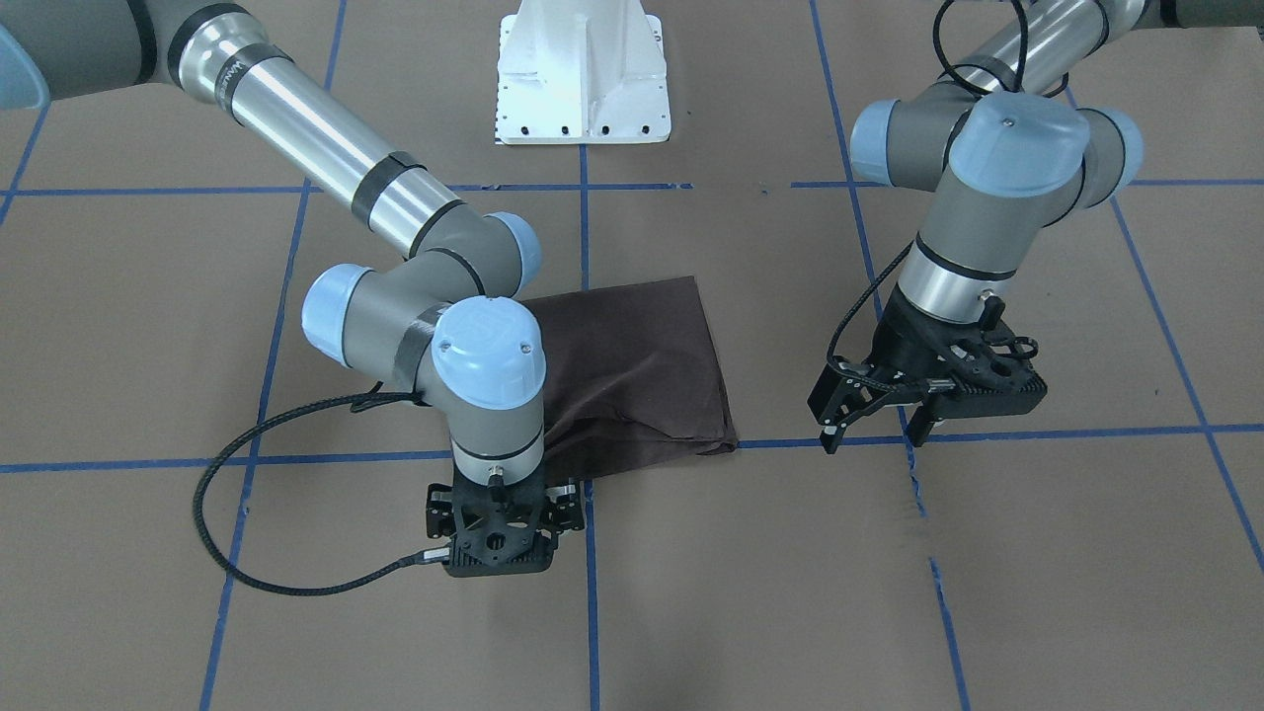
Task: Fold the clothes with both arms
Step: 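Raise the right gripper off the bundle and move it far from the shirt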
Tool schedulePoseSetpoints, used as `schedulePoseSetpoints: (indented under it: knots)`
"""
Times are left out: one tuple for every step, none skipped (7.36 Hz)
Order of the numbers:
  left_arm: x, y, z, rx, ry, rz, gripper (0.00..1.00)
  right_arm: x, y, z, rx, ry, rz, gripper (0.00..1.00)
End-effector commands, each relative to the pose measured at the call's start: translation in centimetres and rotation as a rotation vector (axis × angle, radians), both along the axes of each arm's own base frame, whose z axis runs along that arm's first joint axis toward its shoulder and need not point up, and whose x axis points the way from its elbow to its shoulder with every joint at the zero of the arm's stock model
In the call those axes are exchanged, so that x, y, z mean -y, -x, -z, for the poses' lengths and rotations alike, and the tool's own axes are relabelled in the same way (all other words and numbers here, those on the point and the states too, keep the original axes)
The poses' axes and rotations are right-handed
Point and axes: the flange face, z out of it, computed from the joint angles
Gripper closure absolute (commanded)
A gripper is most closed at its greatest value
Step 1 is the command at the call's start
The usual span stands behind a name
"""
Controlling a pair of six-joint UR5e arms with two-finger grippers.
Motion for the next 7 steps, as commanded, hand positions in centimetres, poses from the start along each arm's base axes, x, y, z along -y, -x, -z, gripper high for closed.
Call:
schedulePoseSetpoints:
  knots:
    - [-1.8, -3.7, -0.5, -0.054, -0.003, -0.03, 0.0, 2.9, -8.7, -1.1, 0.106, 0.086, 0.041, 0.0]
    - [-3.2, -7.5, 0.0, -0.082, 0.044, -0.021, 0.0, 2.2, -13.9, -3.4, 0.154, 0.138, 0.049, 0.0]
    - [-3.1, -10.5, 0.6, -0.061, 0.038, 0.002, 0.0, 1.3, -17.6, -5.1, 0.16, 0.174, 0.04, 0.0]
    - [-2.3, -13.1, 0.0, -0.036, 0.061, 0.023, 0.02, 0.5, -20.3, -6.1, 0.157, 0.201, 0.052, 0.0]
    - [-1.7, -14.6, 0.3, -0.026, 0.067, 0.022, 0.07, 0.0, -22.6, -6.0, 0.154, 0.228, 0.054, 0.0]
    - [-2.7, -16.0, -0.1, -0.031, 0.065, 0.003, 0.17, -1.7, -25.0, -7.4, 0.16, 0.223, 0.064, 0.0]
    - [-2.8, -16.9, -0.3, -0.022, 0.057, 0.008, 0.31, -2.4, -27.0, -9.1, 0.158, 0.214, 0.071, 0.0]
